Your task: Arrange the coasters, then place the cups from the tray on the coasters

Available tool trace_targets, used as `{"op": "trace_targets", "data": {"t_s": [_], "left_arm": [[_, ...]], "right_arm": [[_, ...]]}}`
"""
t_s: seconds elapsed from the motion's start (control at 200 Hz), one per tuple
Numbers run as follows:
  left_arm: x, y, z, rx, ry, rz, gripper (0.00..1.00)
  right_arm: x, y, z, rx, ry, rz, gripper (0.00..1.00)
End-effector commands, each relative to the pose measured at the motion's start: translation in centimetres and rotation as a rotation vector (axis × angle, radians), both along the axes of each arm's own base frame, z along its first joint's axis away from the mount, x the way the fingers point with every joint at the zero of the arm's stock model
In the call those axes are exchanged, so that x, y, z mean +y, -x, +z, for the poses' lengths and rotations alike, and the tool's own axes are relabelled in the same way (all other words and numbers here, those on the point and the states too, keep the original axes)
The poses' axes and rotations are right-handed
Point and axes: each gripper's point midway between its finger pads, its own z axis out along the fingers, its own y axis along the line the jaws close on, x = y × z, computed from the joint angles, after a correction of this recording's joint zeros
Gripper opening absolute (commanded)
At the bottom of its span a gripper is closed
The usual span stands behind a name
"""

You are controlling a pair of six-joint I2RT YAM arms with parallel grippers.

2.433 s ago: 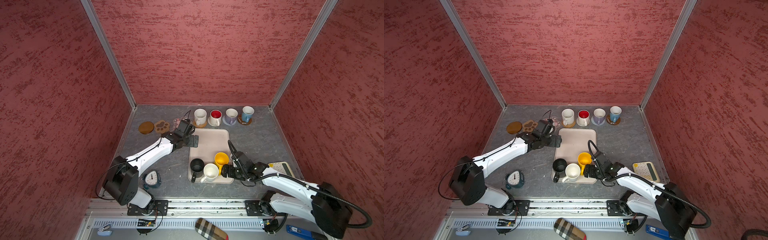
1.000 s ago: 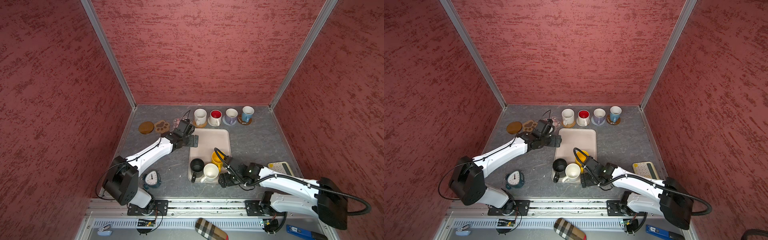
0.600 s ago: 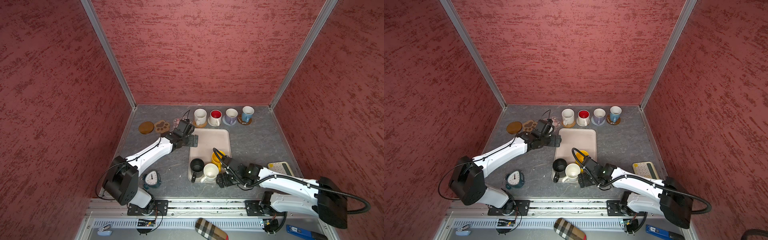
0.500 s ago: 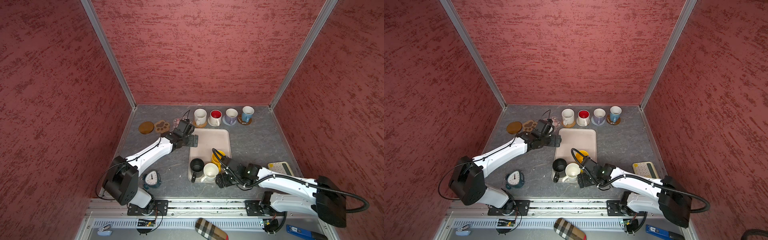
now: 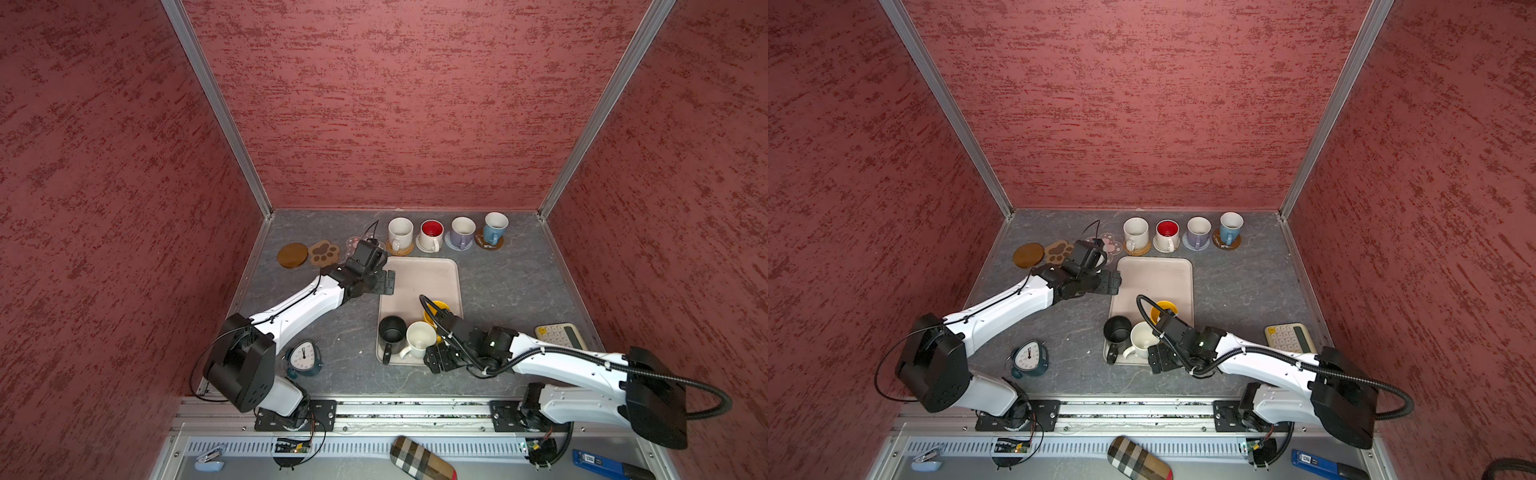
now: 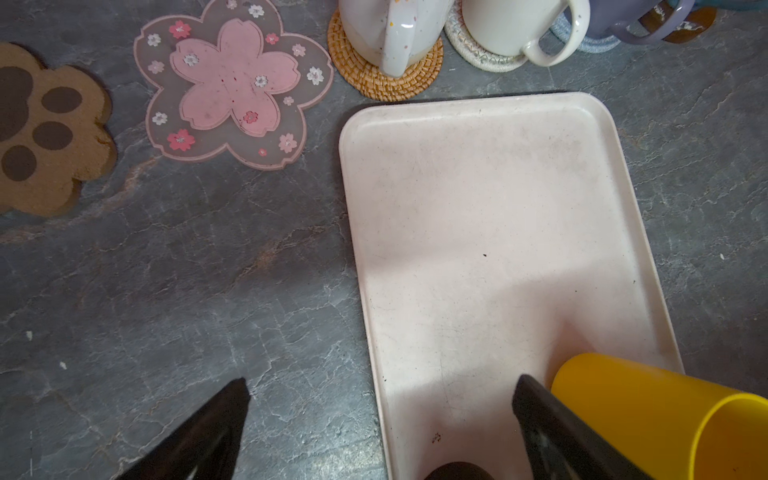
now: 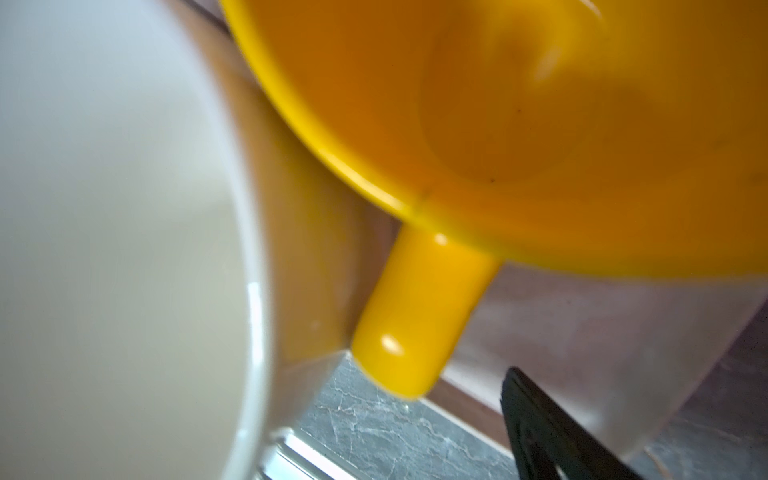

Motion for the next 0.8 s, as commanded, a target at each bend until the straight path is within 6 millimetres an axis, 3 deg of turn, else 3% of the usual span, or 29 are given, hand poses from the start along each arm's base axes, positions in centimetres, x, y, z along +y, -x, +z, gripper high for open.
{"op": "trace_targets", "data": {"t_s": [0.0,0.356,0.797], "left_arm": [[0.4,0.1,0.6,-0.021,0.0,-0.005,1.0],[0.8,0.4,1.2,-0.035,0.004,0.004,1.0],[1.5,2.4,2.2,-0.063,0.038,0.01,1.0]], "right_arm": [[1.8,-1.5,1.7,-0.063,-0.059,-0.027,0.9],[2.2,-2.3,1.6,-0.091,-0.049,-0.028,0.9],[3.3,-3.7,1.8,-0.141,-0.028,-0.012,0.9]]}}
